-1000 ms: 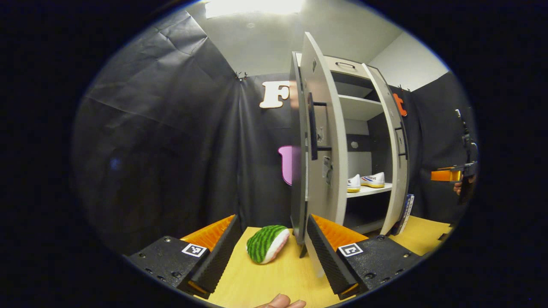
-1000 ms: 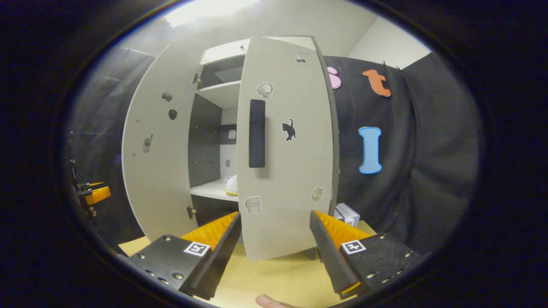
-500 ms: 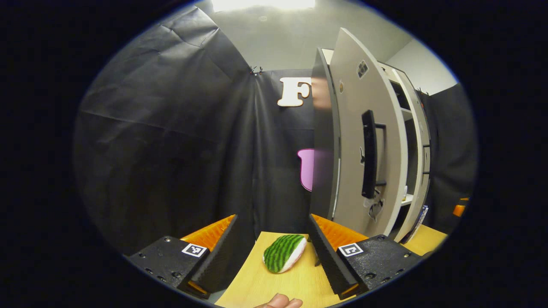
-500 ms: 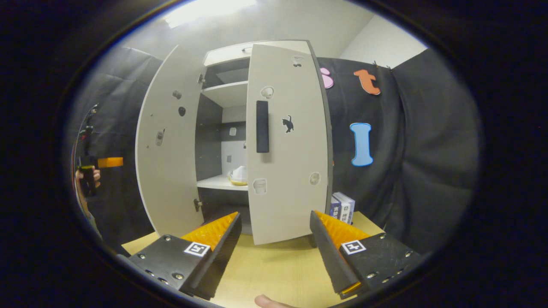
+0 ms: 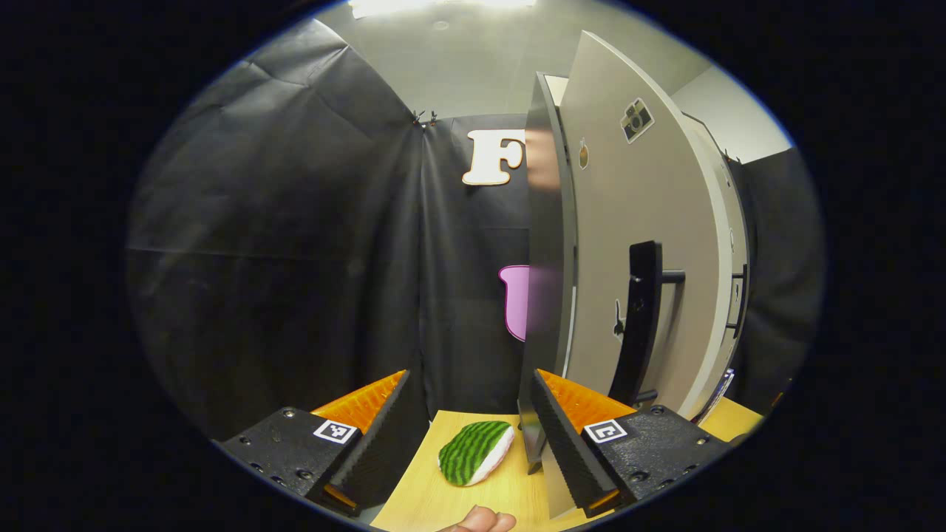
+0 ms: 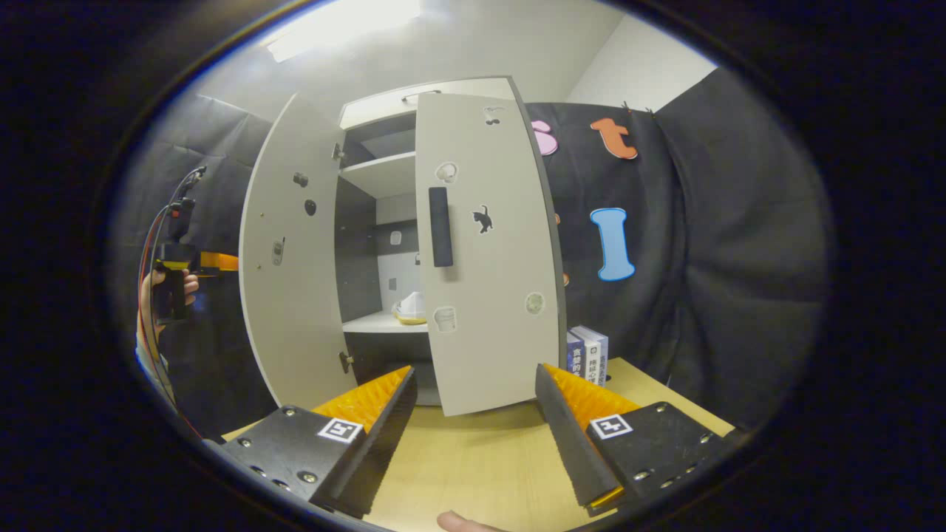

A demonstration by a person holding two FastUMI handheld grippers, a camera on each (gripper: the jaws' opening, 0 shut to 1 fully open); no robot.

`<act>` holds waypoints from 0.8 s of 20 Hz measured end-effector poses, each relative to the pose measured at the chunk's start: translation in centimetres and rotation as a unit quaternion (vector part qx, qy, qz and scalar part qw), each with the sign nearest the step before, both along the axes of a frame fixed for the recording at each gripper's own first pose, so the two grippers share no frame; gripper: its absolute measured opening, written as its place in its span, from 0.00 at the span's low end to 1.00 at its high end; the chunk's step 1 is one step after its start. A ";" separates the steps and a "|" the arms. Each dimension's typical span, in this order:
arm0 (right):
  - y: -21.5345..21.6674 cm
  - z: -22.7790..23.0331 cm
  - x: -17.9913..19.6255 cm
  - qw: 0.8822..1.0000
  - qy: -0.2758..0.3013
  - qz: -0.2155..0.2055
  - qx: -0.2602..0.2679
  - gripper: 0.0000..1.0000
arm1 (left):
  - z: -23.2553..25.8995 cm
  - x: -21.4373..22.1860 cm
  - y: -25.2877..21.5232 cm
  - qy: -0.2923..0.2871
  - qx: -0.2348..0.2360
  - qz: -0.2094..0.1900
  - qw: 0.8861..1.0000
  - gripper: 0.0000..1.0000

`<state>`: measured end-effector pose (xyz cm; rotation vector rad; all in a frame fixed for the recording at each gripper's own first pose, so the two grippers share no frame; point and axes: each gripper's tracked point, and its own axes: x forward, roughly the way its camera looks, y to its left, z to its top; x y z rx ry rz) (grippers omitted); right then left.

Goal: Grab one shoe with the right hand and put it into the shoe cabinet, grab the other shoe with the left hand and put it into the shoe cabinet; then close the right door with the right hand and the left door with the left hand.

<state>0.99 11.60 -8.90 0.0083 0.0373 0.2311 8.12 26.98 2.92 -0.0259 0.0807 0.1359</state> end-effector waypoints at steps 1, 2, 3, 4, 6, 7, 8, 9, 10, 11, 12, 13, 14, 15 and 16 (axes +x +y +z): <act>-0.1 0.1 -0.4 1.000 -0.001 0.002 0.002 0.96 | -0.5 0.6 -1.1 0.011 0.000 -0.008 1.000 0.93; 0.0 0.1 -0.6 1.000 -0.001 0.006 0.004 0.96 | -1.2 0.9 -2.0 0.027 0.002 -0.013 1.000 0.93; -0.1 0.1 -1.0 1.000 -0.002 0.009 0.007 0.96 | -1.5 0.5 -1.9 0.043 0.012 0.003 0.999 0.94; -0.2 0.3 -1.4 1.000 -0.005 0.013 0.009 0.96 | -1.1 0.1 -1.8 0.034 0.018 0.006 0.999 0.89; -0.1 0.7 -2.0 1.000 -0.014 0.017 0.007 0.94 | -1.3 0.6 -1.8 0.040 0.015 0.003 0.999 0.86; -0.3 0.9 -2.1 1.000 -0.019 0.017 0.005 0.96 | -1.1 1.0 -1.8 0.036 0.009 -0.002 0.999 0.88; -0.4 1.2 -2.2 1.000 -0.023 0.016 0.002 0.96 | -1.4 1.1 -1.9 0.047 0.002 -0.007 0.999 0.86; -0.5 1.3 -2.3 1.000 -0.026 0.014 -0.001 0.96 | -1.4 0.9 -2.0 0.043 -0.004 -0.011 0.999 0.87; -0.6 1.4 -2.4 1.000 -0.026 0.013 -0.002 0.96 | -1.5 0.9 -2.0 0.049 -0.003 -0.013 0.999 0.87; -0.6 1.4 -2.4 1.000 -0.026 0.014 -0.002 0.96 | -1.6 0.8 -2.0 0.046 -0.003 -0.014 0.999 0.88; -0.4 1.4 -2.5 1.000 -0.026 0.017 -0.001 0.96 | -1.5 0.9 -2.0 0.045 -0.004 -0.013 0.999 0.87; -0.2 1.2 -2.6 1.000 -0.024 0.019 -0.002 0.96 | -1.6 1.1 -2.1 0.044 -0.004 -0.016 0.999 0.88; -0.3 1.1 -2.6 1.000 -0.023 0.019 -0.003 0.96 | -1.4 1.1 -2.2 0.042 -0.005 -0.021 0.999 0.88; -0.5 1.1 -2.5 1.000 -0.022 0.018 -0.004 0.96 | -1.6 1.2 -2.4 0.043 -0.007 -0.026 0.999 0.88; -0.6 1.0 -2.3 1.000 -0.021 0.016 -0.004 0.96 | -1.7 1.4 -2.5 0.043 -0.010 -0.029 0.999 0.88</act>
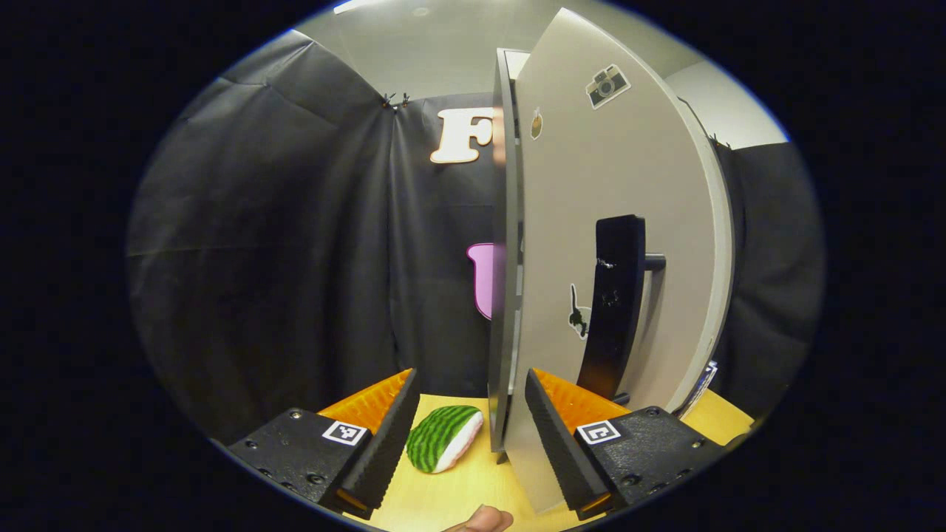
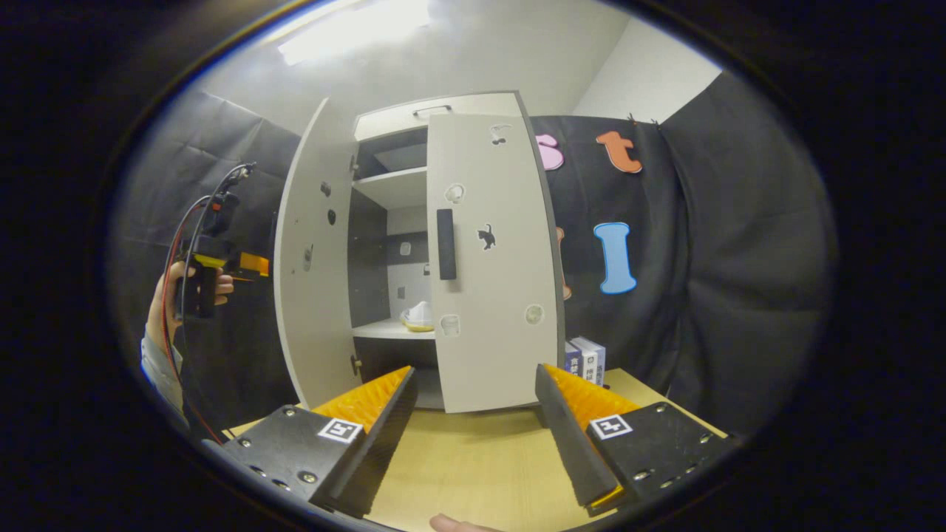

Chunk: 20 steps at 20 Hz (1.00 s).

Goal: Grab one shoe with the right hand and put it into the shoe cabinet, grab the other shoe with the left hand and put it into the shoe cabinet; then close the right door with the right hand and the left door with the left hand.

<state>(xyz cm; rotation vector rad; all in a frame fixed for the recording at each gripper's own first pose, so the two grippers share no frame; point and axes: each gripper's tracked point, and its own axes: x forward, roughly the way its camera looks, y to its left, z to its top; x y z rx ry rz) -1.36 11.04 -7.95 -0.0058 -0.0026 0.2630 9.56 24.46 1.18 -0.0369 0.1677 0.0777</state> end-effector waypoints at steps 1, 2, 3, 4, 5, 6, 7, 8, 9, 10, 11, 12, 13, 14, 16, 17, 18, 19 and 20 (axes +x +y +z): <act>0.0 0.0 0.1 1.000 0.001 -0.001 0.001 0.96 | 0.0 0.1 0.0 0.000 0.002 -0.004 1.000 0.88; 0.0 -0.1 0.2 1.000 0.002 -0.002 0.002 0.96 | 0.2 0.0 -0.1 -0.003 0.005 -0.008 1.000 0.87; -0.1 -0.1 0.3 1.000 0.002 -0.005 0.001 0.96 | 0.3 0.1 -0.2 -0.006 0.009 -0.010 1.000 0.87; -0.3 -0.1 0.4 1.000 0.002 -0.007 0.000 0.96 | 0.2 0.3 -0.1 -0.007 0.015 -0.007 1.000 0.87; -0.5 -0.1 0.5 1.000 0.002 -0.010 0.000 0.96 | 0.1 0.5 0.2 -0.007 0.026 0.000 1.000 0.88; -0.6 -0.2 0.6 1.000 0.002 -0.011 0.000 0.96 | -0.3 0.9 0.5 -0.001 0.038 0.006 0.999 0.88; -1.0 -0.2 0.6 1.000 0.002 -0.013 0.002 0.96 | -0.9 1.0 0.7 0.009 0.040 0.010 0.999 0.88; -1.2 -0.2 0.7 1.000 0.003 -0.015 0.004 0.96 | -1.0 1.3 0.6 0.009 0.029 0.008 1.000 0.88; -1.4 -0.3 0.9 1.000 0.003 -0.018 0.007 0.96 | -0.9 1.1 0.0 0.005 0.018 -0.002 1.000 0.88; -1.8 -0.5 1.0 1.000 0.005 -0.021 0.008 0.96 | -1.1 1.6 -0.5 0.009 0.012 -0.011 1.000 0.89; -2.2 -0.6 1.1 1.000 0.007 -0.025 0.010 0.96 | -1.3 1.9 -1.0 0.008 0.011 -0.016 1.000 0.87; -2.5 -0.5 1.3 0.999 0.009 -0.030 0.012 0.96 | -1.3 2.4 -1.8 0.011 0.011 -0.021 1.000 0.89; -2.9 -0.5 1.5 0.999 0.011 -0.035 0.016 0.96 | -1.6 3.0 -2.9 0.012 0.009 -0.027 1.000 0.89; -3.1 -0.4 1.7 0.999 0.012 -0.039 0.020 0.96 | -1.9 3.3 -3.8 0.016 0.006 -0.036 0.999 0.89; -3.3 0.1 2.4 0.998 0.018 -0.050 0.026 0.96 | -2.2 3.9 -5.8 0.015 -0.003 -0.058 0.998 0.87; -3.7 0.4 2.7 0.998 0.018 -0.058 0.026 0.98 | -2.5 3.7 -6.4 0.018 -0.004 -0.068 0.998 0.89; -4.1 0.8 2.9 0.997 0.020 -0.066 0.028 0.98 | -2.8 3.4 -6.5 0.024 -0.001 -0.069 0.997 0.87; -4.1 1.2 3.1 0.997 0.021 -0.069 0.030 0.98 | -3.4 3.2 -6.8 0.029 0.001 -0.071 0.997 0.89; -4.1 1.4 3.0 0.997 0.020 -0.069 0.031 0.99 | -3.3 2.8 -7.1 0.025 -0.001 -0.077 0.997 0.90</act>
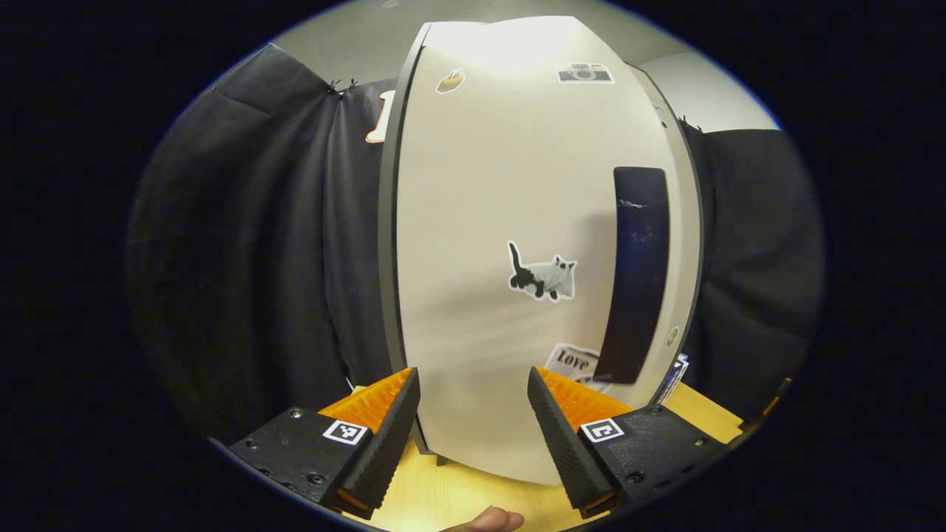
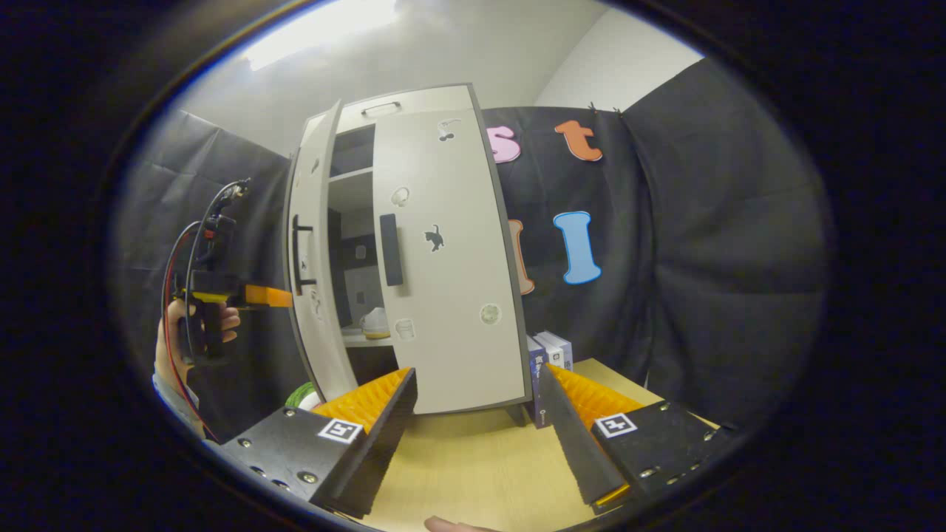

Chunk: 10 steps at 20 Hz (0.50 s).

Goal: Grab one shoe with the right hand and put it into the shoe cabinet, grab the other shoe with the left hand and put it into the shoe cabinet; then close the right door with the right hand and the left door with the left hand.

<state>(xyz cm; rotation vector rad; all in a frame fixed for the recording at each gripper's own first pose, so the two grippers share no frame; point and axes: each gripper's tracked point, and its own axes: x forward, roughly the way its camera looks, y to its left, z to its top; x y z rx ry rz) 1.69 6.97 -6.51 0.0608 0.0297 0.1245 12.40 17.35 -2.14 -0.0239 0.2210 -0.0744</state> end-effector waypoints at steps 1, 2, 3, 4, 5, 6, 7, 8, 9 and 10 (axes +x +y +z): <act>-0.1 0.1 -0.1 1.000 -0.001 -0.001 0.001 0.99 | 0.0 -0.3 -0.2 -0.003 -0.002 -0.006 1.000 0.90; -0.2 0.2 -0.1 1.000 -0.002 -0.002 0.002 0.98 | -0.2 -0.6 -0.3 -0.003 -0.001 -0.008 1.000 0.89; -0.3 0.0 -0.1 1.000 0.000 -0.002 0.003 0.98 | -0.3 -0.4 -0.6 -0.002 0.001 -0.008 1.000 0.89; -0.3 -0.2 -0.1 1.000 0.002 -0.002 0.003 0.98 | -0.5 -0.8 -0.7 -0.001 0.000 -0.011 1.000 0.89; -0.3 -0.3 -0.1 1.000 0.003 -0.002 0.003 0.98 | -0.5 -1.2 -0.6 0.001 -0.003 -0.011 1.000 0.89; -0.2 -0.4 0.0 1.000 0.004 -0.002 0.003 0.98 | -0.4 -1.6 -0.8 0.000 -0.007 -0.014 1.000 0.89; -0.2 -0.6 0.1 1.000 0.006 -0.002 0.003 0.98 | -0.4 -2.0 -0.8 0.000 -0.009 -0.016 1.000 0.89; -0.1 -0.7 0.1 1.000 0.008 -0.003 0.004 0.98 | -0.4 -2.5 -0.5 0.000 -0.014 -0.012 1.000 0.90; 0.1 -0.9 0.1 1.000 0.009 -0.001 0.003 0.98 | -0.4 -3.0 -0.6 -0.002 -0.025 -0.011 1.000 0.89; 0.4 -1.0 0.1 1.000 0.011 0.002 0.001 0.99 | -0.5 -3.6 -0.9 -0.004 -0.036 -0.016 0.999 0.90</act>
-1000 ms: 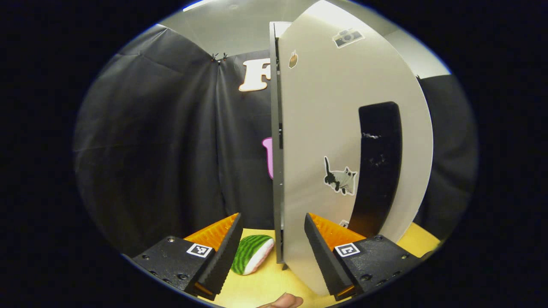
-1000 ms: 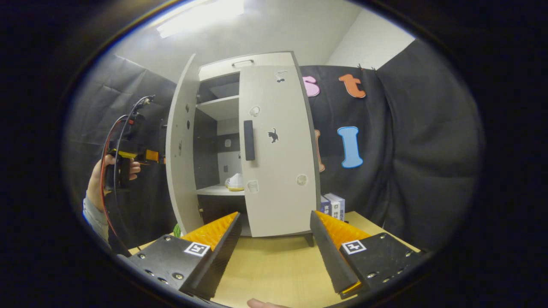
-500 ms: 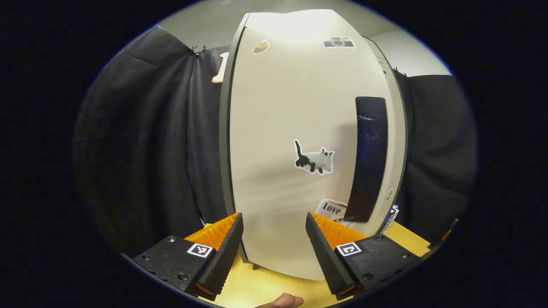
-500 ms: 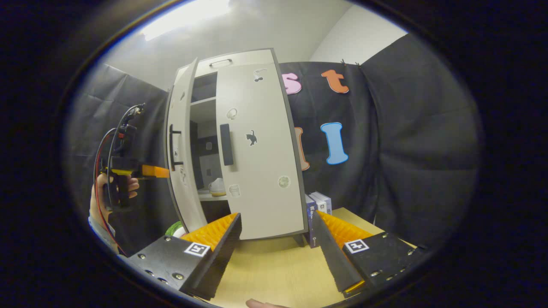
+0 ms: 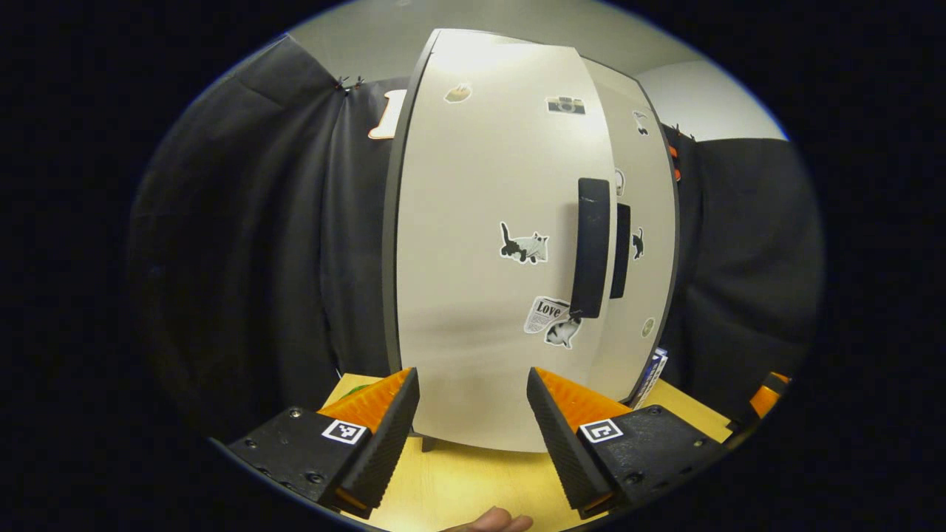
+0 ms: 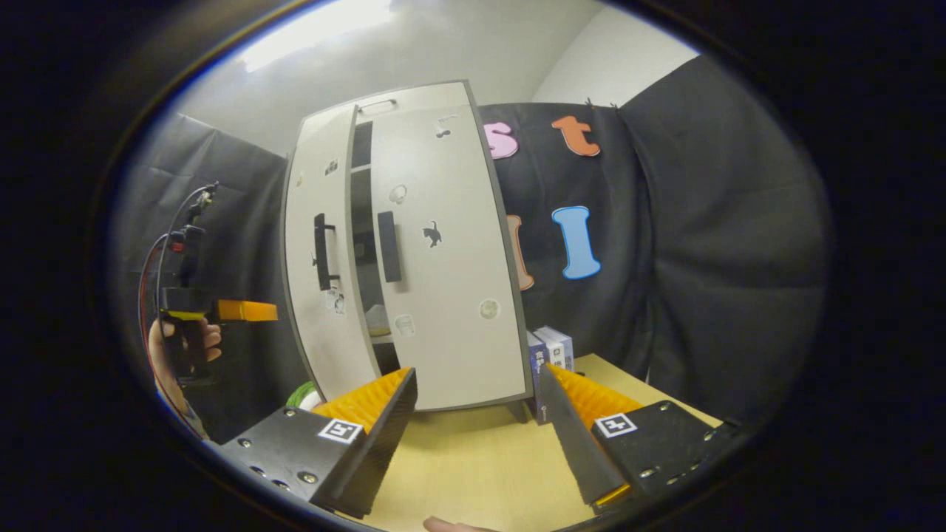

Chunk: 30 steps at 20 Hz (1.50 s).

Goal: Grab one shoe with the right hand and put it into the shoe cabinet, grab the other shoe with the left hand and put it into the shoe cabinet; then close the right door with the right hand and the left door with the left hand.

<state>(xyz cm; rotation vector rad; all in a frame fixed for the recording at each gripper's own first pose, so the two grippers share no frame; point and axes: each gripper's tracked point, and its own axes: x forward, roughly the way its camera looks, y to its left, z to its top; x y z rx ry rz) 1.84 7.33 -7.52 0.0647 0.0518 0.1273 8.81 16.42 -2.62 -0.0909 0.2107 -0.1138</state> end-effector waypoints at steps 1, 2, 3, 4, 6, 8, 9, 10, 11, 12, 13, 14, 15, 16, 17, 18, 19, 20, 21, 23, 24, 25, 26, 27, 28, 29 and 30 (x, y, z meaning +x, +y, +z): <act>0.1 -0.2 -0.1 1.000 0.001 0.002 -0.002 0.98 | 0.1 -0.5 -0.2 -0.003 -0.005 -0.004 1.000 0.90; 0.3 -0.3 -0.1 1.000 0.002 0.003 -0.003 0.99 | 0.2 -1.0 -0.2 -0.007 -0.006 -0.006 1.000 0.93; 0.5 -0.5 -0.3 1.000 0.003 0.006 -0.004 0.99 | 0.3 -1.7 0.0 -0.013 -0.003 -0.005 1.000 0.93; 0.7 -0.6 -0.4 1.000 0.005 0.008 -0.004 0.99 | 0.3 -2.3 0.3 -0.016 0.000 -0.001 1.000 0.93; 0.9 -0.7 -0.7 1.000 0.005 0.009 -0.005 0.99 | 0.5 -3.7 0.2 -0.019 0.001 -0.005 1.000 0.93; 1.2 -0.8 -0.8 1.000 0.005 0.013 -0.003 0.99 | 0.3 -5.0 0.1 -0.019 0.004 -0.008 1.000 0.93; 1.3 -0.9 -1.1 1.000 0.005 0.015 0.000 0.99 | -0.1 -5.7 -0.1 -0.013 0.006 -0.014 1.000 0.93; 1.4 -0.9 -1.4 1.000 0.004 0.017 0.007 0.99 | -0.9 -6.6 -0.5 0.002 0.010 -0.027 1.000 0.93; 1.4 -1.1 -1.8 1.000 0.003 0.017 0.018 0.99 | -1.6 -7.7 -0.8 0.014 0.008 -0.034 0.999 0.93; 1.5 -1.4 -2.1 0.999 0.004 0.019 0.031 0.98 | -2.0 -8.3 -1.0 0.014 0.005 -0.035 0.999 0.94; 1.6 -1.7 -2.5 0.999 0.008 0.021 0.044 0.98 | -2.4 -8.8 -1.1 0.012 0.002 -0.038 0.999 0.93; 1.6 -1.8 -2.8 0.998 0.010 0.020 0.053 0.98 | -2.8 -9.4 -1.1 0.011 0.002 -0.037 0.999 0.93; 1.5 -1.6 -3.1 0.998 0.009 0.019 0.052 0.98 | -3.3 -9.9 -1.0 0.007 0.002 -0.031 1.000 0.93; 1.3 -1.1 -3.3 0.999 0.002 0.017 0.043 0.98 | -3.6 -10.2 -0.8 0.004 0.004 -0.023 1.000 0.93; 1.0 -0.7 -3.6 0.999 -0.005 0.012 0.030 0.98 | -3.9 -10.4 -0.5 0.001 0.005 -0.013 1.000 0.93; 0.7 -0.4 -3.8 1.000 -0.011 0.003 0.019 0.98 | -4.0 -10.7 -0.4 0.000 0.007 -0.005 1.000 0.93; 0.5 0.0 -4.0 1.000 -0.017 -0.002 0.010 0.98 | -4.0 -11.1 -0.3 -0.005 0.011 -0.001 1.000 0.93; 0.6 0.4 -4.2 1.000 -0.023 -0.001 0.004 0.98 | -3.6 -11.3 -0.1 -0.013 0.010 0.007 1.000 0.93; 0.8 0.6 -4.4 1.000 -0.025 0.001 0.001 0.98 | -3.0 -11.5 0.2 -0.023 0.010 0.014 1.000 0.93; 1.0 0.9 -4.7 1.000 -0.028 0.007 0.000 0.99 | -2.7 -11.7 0.5 -0.030 0.010 0.024 0.999 0.93; 1.5 1.1 -4.9 0.999 -0.030 0.016 0.002 0.99 | -2.6 -11.8 0.5 -0.033 0.010 0.026 0.999 0.93; 1.7 1.2 -4.9 0.999 -0.031 0.022 0.005 0.98 | -2.6 -11.9 0.5 -0.034 0.008 0.028 0.999 0.93; 1.7 1.4 -5.1 0.999 -0.034 0.025 0.008 0.98 | -2.4 -12.0 0.6 -0.037 0.009 0.031 0.999 0.93; 1.6 1.6 -5.2 0.999 -0.037 0.026 0.008 0.98 | -2.2 -12.1 0.6 -0.042 0.007 0.033 0.999 0.93; 1.4 1.8 -5.3 0.999 -0.040 0.024 0.007 0.98 | -2.2 -12.2 0.6 -0.044 0.005 0.032 0.998 0.93; 1.2 1.9 -5.4 0.999 -0.044 0.021 0.008 0.98 | -2.1 -12.1 0.6 -0.046 0.006 0.034 0.998 0.93; 1.1 2.1 -5.5 0.999 -0.047 0.020 0.009 0.98 | -2.0 -12.1 0.8 -0.049 0.006 0.037 0.998 0.93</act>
